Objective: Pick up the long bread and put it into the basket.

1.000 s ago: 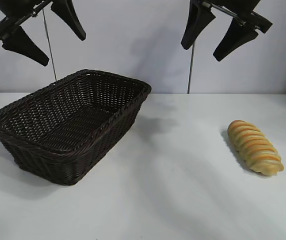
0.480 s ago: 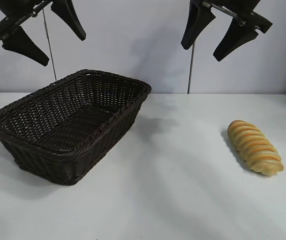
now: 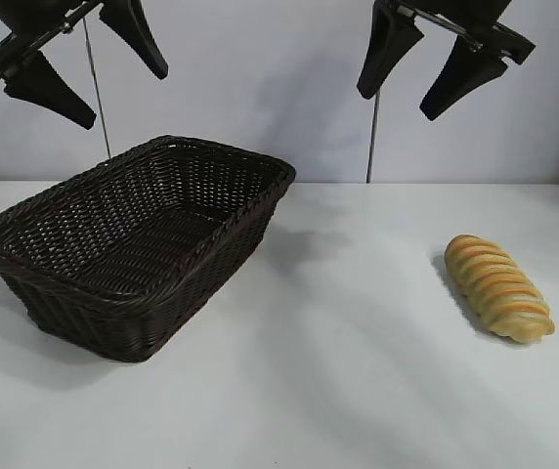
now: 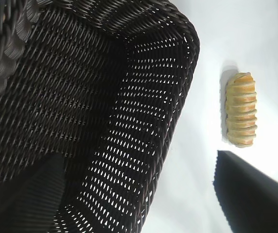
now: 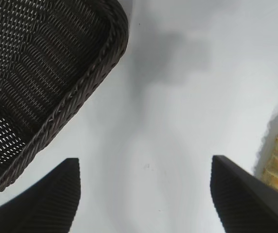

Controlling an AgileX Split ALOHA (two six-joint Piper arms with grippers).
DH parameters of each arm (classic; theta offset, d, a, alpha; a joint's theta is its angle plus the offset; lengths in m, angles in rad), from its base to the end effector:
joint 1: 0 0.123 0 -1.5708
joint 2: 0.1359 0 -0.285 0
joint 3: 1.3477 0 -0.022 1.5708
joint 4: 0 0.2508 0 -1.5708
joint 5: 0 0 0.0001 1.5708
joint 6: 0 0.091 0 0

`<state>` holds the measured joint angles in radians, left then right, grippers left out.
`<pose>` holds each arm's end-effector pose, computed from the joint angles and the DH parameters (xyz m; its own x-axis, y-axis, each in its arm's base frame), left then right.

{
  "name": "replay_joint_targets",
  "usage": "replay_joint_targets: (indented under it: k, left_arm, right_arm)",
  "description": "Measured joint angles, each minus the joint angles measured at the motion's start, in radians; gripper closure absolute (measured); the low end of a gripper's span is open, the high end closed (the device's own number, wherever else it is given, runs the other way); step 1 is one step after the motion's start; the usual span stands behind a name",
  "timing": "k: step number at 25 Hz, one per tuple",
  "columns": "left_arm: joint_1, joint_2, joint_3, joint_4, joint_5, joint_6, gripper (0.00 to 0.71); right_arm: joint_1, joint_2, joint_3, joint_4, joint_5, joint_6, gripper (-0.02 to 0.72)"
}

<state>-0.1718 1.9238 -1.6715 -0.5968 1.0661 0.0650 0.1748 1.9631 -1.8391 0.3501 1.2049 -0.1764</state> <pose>0.4035 -0.1155 0.2828 -0.9566 -0.0547 -0.2861 0.1128 0.8361 -0.5369 0.4130 0.1026 0.3009 -0.9112 -0.2056 -0.3570 -0.3157 0.9052 0.2845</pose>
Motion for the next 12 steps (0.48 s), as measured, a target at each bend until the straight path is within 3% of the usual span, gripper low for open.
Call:
replay_joint_targets:
  k: [12]
  left_arm:
    - [0.000,-0.076,0.004,0.042,0.095,-0.001,0.103]
  right_arm:
    - [0.000,0.000,0.000,-0.002,0.000,0.000,0.165]
